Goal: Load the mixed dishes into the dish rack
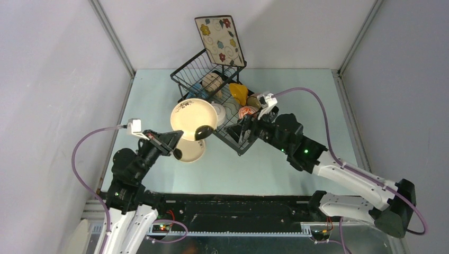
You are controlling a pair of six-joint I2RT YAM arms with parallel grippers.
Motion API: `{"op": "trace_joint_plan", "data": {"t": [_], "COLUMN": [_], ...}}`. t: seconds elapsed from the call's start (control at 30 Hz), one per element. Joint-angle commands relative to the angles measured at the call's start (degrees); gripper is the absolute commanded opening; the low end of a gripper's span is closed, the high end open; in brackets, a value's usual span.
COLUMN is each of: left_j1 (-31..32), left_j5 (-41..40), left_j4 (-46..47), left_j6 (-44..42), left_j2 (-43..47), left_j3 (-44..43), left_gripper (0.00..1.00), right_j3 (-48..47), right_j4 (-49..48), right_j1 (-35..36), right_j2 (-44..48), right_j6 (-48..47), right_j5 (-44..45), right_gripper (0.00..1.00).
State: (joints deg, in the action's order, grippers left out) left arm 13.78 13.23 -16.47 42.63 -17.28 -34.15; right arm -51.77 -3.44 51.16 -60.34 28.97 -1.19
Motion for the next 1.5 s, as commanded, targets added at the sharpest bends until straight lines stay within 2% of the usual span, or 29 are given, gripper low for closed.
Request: {"op": "trace_joint_plan", "data": {"t": [0.0, 0.13, 0.33, 0.47, 0.6, 0.67, 0.73, 0.8, 0.83, 0.9, 0.93, 1.03, 1.2, 1.37, 1.47], "left_j1": [1.7, 1.9, 2.0, 2.0, 2.0, 2.0, 2.0, 2.0, 2.0, 2.0, 2.0, 2.0, 2.0, 2.0, 2.0], "left_j5": [1.2, 1.9, 2.5, 3.7, 5.6, 6.6, 6.5, 3.6, 1.1, -2.7, -3.9, -9.5, -15.5, -23.3, -27.1], "left_j4": [5.7, 5.7, 5.2, 5.6, 6.9, 7.4, 7.2, 4.4, 3.4, -0.1, -2.0, -6.3, -9.2, -12.5, -15.0], "left_j6": [1.2, 1.3, 0.7, 0.5, 0.5, 0.6, 0.6, 0.3, -1.0, -3.0, -4.8, -8.1, -13.4, -13.1, -9.8], "left_j2": [-0.7, -1.8, -2.5, -2.6, -2.9, -3.0, -3.3, -3.9, -4.1, -4.4, -4.5, -4.6, -3.4, -3.3, -5.0], "left_j3": [-0.1, -0.3, -0.5, -0.4, -0.1, 0.1, -0.1, -1.0, -2.1, -3.6, -4.1, -6.0, -6.5, -5.5, -5.2], "left_gripper": [0.00, 0.00, 0.00, 0.00, 0.00, 0.00, 0.00, 0.22, 0.49, 0.76, 0.86, 0.91, 0.93, 0.92, 0.91], "right_j3": [-3.7, -6.2, -7.9, -8.8, -10.1, -10.9, -11.5, -12.4, -12.8, -14.7, -16.6, -23.4, -29.4, -37.5, -42.2], "right_j4": [-8.3, -9.8, -12.4, -12.7, -12.6, -12.6, -12.3, -11.5, -10.9, -10.3, -10.0, -7.6, -12.4, -17.1, -19.6], "right_j1": [1.7, 3.0, 4.0, 4.0, 4.0, 4.0, 4.0, 4.0, 3.9, 3.7, 3.5, 0.9, -3.4, -4.5, -4.6], "right_j2": [-3.1, -7.3, -10.0, -11.5, -13.1, -13.6, -13.9, -13.9, -13.8, -13.7, -13.9, -15.9, -21.2, -29.6, -36.6], "right_j6": [3.2, 2.4, 1.7, 1.9, 2.3, 2.5, 2.0, 0.6, -1.1, -6.2, -8.0, -15.2, -27.3, -42.1, -52.3], "right_j5": [4.4, 5.1, 4.9, 4.7, 4.0, 3.8, 4.1, 6.1, 7.5, 12.4, 16.1, 24.0, 26.5, 29.3, 29.6], "right_gripper": [0.75, 0.72, 0.56, 0.39, 0.35, 0.26, 0.02, 0.00, 0.00, 0.00, 0.00, 0.00, 0.00, 0.00, 0.00]}}
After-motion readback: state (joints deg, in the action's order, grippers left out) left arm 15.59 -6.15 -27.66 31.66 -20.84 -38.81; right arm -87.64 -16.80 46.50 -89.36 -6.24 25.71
